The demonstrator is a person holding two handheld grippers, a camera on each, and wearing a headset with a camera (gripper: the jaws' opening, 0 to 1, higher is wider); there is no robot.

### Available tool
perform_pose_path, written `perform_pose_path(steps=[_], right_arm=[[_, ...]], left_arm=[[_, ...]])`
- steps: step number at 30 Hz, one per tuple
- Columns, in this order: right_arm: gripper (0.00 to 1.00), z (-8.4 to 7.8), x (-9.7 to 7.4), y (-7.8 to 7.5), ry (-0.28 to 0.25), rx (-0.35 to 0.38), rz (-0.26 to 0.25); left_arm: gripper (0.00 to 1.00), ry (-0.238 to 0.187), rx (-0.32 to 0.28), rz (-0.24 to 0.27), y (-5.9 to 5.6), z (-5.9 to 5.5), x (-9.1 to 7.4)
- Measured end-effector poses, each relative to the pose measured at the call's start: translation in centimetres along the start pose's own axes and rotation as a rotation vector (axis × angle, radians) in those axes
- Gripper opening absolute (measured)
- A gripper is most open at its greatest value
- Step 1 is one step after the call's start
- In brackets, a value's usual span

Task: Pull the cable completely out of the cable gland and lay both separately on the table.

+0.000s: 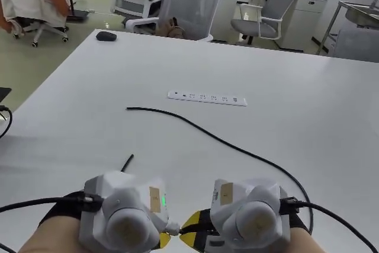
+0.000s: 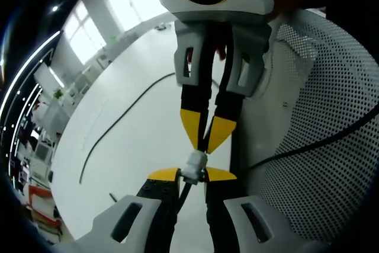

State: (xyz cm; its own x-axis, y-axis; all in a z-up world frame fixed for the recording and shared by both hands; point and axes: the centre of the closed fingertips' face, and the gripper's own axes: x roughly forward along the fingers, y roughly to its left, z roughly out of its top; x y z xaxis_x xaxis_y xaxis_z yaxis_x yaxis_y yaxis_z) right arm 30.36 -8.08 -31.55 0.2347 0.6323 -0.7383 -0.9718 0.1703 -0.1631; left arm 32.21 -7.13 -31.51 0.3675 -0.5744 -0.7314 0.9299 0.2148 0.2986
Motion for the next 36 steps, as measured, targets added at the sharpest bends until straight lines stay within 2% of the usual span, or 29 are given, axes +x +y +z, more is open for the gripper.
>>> perform_pose_path(steps=[7, 14, 17, 20, 22, 25, 28, 31, 36], right_arm=[[0.03, -1.3, 0.1, -0.3, 0.048, 0.019, -0.001], [0.03, -4.3, 0.1, -1.1, 0.191, 0.018, -0.036], [0.03, -5.7, 0.0, -1.5, 0.244, 0.06, -0.05], [0.03, -6.6, -0.3, -1.9, 0.275, 0.112, -0.061], [0.03, -7.0, -0.5, -2.2, 0.287, 0.124, -0.075], [0.04, -8.2, -0.9, -2.4, 0.34, 0.155, -0.095], [0.04, -9.1, -0.9, -1.9, 0.376, 0.179, -0.068], [0.11, -8.5, -0.9, -1.7, 0.355, 0.151, -0.06], [0.19, -6.2, -0.1, -0.6, 0.257, 0.135, -0.004]], left_arm=[[0.18, 0.006, -0.002, 0.007, -0.1, 0.2, -0.5], [0.18, 0.006, -0.007, 0.014, -0.1, 0.3, -0.8], [0.18, 0.006, -0.009, 0.014, -0.1, 0.3, -0.7], [0.18, 0.004, -0.011, 0.009, -0.2, 0.3, -0.8], [0.18, 0.001, -0.012, 0.008, -0.2, 0.4, -0.7], [0.18, 0.001, -0.013, 0.008, 0.0, 0.2, -0.5], [0.18, 0.001, -0.014, 0.008, 0.1, 0.1, -0.3], [0.18, 0.001, -0.012, 0.008, 0.1, 0.0, -0.2], [0.18, 0.002, -0.008, 0.004, 0.0, 0.0, -0.1]])
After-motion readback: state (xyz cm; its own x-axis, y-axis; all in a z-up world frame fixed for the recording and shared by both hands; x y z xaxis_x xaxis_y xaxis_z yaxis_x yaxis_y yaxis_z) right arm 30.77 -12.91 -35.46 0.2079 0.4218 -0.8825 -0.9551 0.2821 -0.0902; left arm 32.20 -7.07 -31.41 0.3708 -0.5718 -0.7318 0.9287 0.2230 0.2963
